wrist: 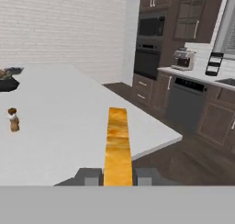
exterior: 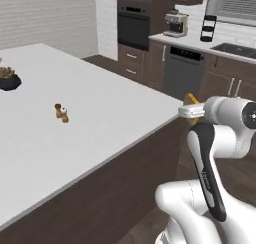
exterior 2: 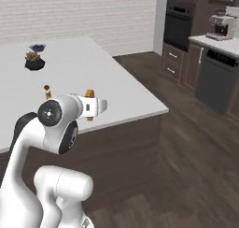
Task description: Start the toaster. Once the lever pops up, take the bread to the plate on the dining counter.
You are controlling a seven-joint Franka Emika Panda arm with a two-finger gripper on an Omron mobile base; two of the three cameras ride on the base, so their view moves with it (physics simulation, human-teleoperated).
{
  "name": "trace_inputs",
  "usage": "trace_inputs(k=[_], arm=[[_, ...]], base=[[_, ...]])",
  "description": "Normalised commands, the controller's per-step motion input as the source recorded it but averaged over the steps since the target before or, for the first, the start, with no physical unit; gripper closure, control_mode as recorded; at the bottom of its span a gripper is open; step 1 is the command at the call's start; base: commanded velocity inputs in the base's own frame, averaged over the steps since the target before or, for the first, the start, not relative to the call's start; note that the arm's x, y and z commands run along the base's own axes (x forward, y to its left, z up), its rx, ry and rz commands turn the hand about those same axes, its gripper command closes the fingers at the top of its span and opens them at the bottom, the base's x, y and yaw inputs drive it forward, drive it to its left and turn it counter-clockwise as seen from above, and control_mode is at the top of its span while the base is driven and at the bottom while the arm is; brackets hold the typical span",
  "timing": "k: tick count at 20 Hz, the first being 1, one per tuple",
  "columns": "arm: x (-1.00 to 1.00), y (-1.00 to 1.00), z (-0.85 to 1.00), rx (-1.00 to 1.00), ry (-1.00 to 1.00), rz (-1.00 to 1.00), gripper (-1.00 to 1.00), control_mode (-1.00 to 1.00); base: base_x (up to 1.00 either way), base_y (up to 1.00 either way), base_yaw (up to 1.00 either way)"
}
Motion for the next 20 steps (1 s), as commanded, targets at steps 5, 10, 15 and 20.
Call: trace_inputs(k=[5,10,15,20], arm=[[0.0,0.0,0.0,0.0,0.0,0.0,1.0,1.0],[0.0,0.0,0.0,0.0,0.0,0.0,1.0,1.0],[0.0,0.0,0.0,0.0,0.0,0.0,1.0,1.0],[0.0,0.0,0.0,0.0,0.0,0.0,1.0,1.0]], base=[[-0.75,0.36,0.31],[-0.65,0.86,0.29],[-0.57,1.0,0.26],[-0.57,1.0,0.26]])
